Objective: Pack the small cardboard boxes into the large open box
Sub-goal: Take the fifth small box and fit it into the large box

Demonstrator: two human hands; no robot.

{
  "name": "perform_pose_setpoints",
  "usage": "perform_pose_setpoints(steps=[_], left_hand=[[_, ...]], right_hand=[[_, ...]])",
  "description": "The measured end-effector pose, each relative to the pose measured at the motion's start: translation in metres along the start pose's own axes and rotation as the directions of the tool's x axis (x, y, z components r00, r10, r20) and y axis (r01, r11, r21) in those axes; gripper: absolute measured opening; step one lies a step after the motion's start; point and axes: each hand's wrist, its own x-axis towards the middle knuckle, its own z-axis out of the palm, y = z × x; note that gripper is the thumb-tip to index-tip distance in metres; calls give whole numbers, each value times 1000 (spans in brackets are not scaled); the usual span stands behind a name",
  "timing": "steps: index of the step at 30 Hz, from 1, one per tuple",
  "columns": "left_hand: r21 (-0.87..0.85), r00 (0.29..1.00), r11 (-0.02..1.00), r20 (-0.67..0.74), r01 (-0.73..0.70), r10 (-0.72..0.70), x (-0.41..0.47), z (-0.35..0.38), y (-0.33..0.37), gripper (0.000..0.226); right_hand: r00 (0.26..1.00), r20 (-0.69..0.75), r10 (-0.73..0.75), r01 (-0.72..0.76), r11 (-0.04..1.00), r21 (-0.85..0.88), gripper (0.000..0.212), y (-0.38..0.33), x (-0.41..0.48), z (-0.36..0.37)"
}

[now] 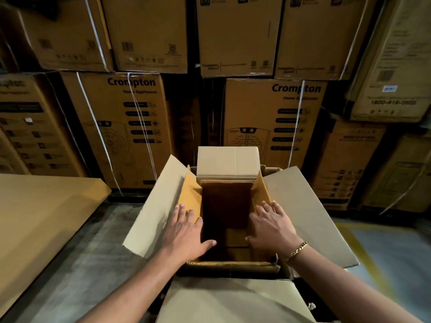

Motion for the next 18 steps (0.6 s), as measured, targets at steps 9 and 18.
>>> perform_pose_setpoints(steps=[9, 18], left_hand=[[-9, 991, 999, 127, -32, 33, 40, 5, -4, 99], [-403, 992, 907, 70, 123, -103, 174, -1, -21, 93]], right_hand=[[995, 74, 67, -69, 997, 22, 89, 37, 98, -6], [972, 70, 223, -232, 896, 379, 71, 56, 171, 9]])
